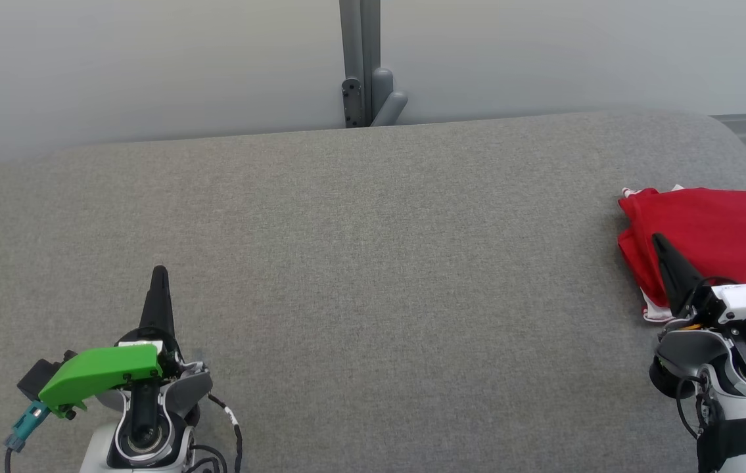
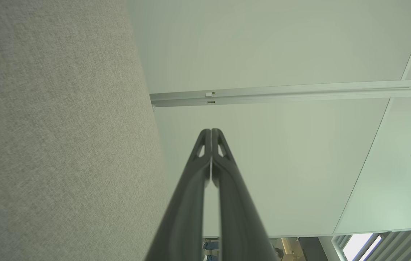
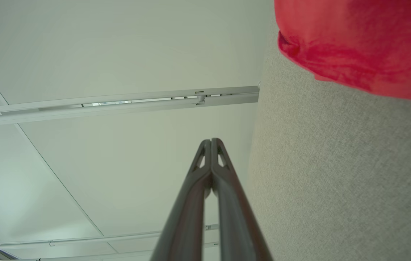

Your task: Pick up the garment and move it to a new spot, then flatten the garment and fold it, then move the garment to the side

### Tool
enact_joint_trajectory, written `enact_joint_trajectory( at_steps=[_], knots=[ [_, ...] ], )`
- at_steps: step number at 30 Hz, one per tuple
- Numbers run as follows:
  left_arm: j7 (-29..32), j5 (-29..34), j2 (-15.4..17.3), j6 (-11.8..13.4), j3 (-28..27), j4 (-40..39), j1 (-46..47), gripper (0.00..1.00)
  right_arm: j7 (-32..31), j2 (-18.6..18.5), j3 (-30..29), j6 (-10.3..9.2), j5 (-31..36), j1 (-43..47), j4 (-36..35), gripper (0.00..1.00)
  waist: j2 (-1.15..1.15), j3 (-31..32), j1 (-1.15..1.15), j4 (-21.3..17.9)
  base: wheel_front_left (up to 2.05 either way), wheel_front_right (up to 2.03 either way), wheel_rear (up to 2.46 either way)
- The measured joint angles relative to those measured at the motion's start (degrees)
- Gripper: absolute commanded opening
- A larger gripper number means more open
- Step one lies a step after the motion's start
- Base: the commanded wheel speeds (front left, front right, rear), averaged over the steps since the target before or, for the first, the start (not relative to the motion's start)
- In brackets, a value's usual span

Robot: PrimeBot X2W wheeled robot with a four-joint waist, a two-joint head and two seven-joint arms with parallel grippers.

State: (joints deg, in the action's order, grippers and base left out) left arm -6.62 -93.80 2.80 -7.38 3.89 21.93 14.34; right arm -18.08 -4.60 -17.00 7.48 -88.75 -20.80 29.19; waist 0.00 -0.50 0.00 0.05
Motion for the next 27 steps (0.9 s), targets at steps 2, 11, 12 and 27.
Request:
enact_joint_trajectory(
  at_steps=[2, 11, 12, 27],
  knots=[
    [0.0, 0.0, 0.0, 0.0, 0.0, 0.0, 0.0, 0.0, 0.0, 0.0, 0.0, 0.0, 0.0, 0.0, 0.0, 0.0, 0.0, 0.0, 0.0, 0.0, 0.0, 0.0, 0.0],
    [0.0, 0.0, 0.0, 0.0, 0.0, 0.0, 0.0, 0.0, 0.0, 0.0, 0.1, 0.0, -0.1, 0.0, 0.0, 0.0, 0.0, 0.0, 0.0, 0.0, 0.0, 0.0, 0.0],
    [0.0, 0.0, 0.0, 0.0, 0.0, 0.0, 0.0, 0.0, 0.0, 0.0, 0.1, 0.0, -0.1, 0.0, 0.0, 0.0, 0.0, 0.0, 0.0, 0.0, 0.0, 0.0, 0.0],
    [0.0, 0.0, 0.0, 0.0, 0.0, 0.0, 0.0, 0.0, 0.0, -0.1, 0.2, 0.0, -0.3, 0.0, 0.0, 0.0, 0.0, 0.0, 0.0, 0.0, 0.0, 0.0, 0.0]
  ],
)
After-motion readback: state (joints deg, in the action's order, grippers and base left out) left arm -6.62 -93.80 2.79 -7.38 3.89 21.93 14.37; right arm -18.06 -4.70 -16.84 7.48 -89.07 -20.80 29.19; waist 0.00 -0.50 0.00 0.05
